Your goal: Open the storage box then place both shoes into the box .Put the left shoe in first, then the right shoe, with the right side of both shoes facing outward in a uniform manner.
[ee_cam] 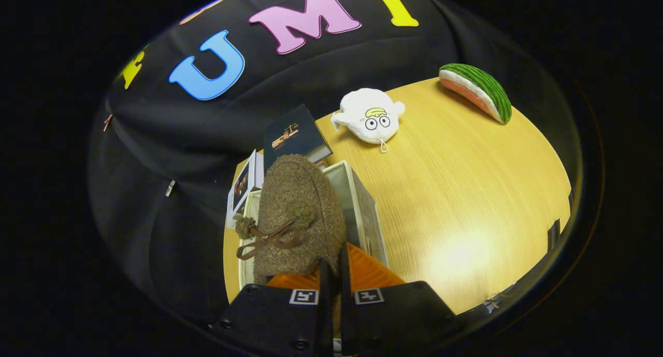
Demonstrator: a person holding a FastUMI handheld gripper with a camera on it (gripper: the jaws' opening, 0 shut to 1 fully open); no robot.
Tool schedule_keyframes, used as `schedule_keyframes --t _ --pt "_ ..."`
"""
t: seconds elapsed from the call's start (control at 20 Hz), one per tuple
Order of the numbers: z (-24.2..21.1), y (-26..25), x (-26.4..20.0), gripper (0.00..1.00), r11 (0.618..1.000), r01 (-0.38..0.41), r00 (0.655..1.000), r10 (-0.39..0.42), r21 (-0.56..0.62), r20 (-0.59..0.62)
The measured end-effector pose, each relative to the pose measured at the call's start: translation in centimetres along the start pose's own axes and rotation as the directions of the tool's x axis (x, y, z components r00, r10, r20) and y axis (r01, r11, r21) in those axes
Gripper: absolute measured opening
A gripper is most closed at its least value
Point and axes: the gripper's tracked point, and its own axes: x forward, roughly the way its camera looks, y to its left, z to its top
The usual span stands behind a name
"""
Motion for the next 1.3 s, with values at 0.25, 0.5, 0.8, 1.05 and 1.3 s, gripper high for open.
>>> schedule_keyframes --t 0.25,0.5,0.8,1.05,1.3 --pt "1.9 3.2 -2.8 0.78 0.988 -0.135 0.987 0.141 -0.075 0.077" --pt "6.8 1.9 -6.5 0.99 0.974 -0.119 0.96 0.161 -0.191 0.227" --pt "11.8 -3.2 -9.5 0.98 0.971 -0.036 0.917 0.126 -0.237 0.378" --pt "15.0 -6.9 -11.2 0.98 0.961 -0.043 0.895 0.158 -0.272 0.416" --pt "19.6 -13.1 -13.5 0.98 0.934 0.078 0.835 0.13 -0.35 0.534"
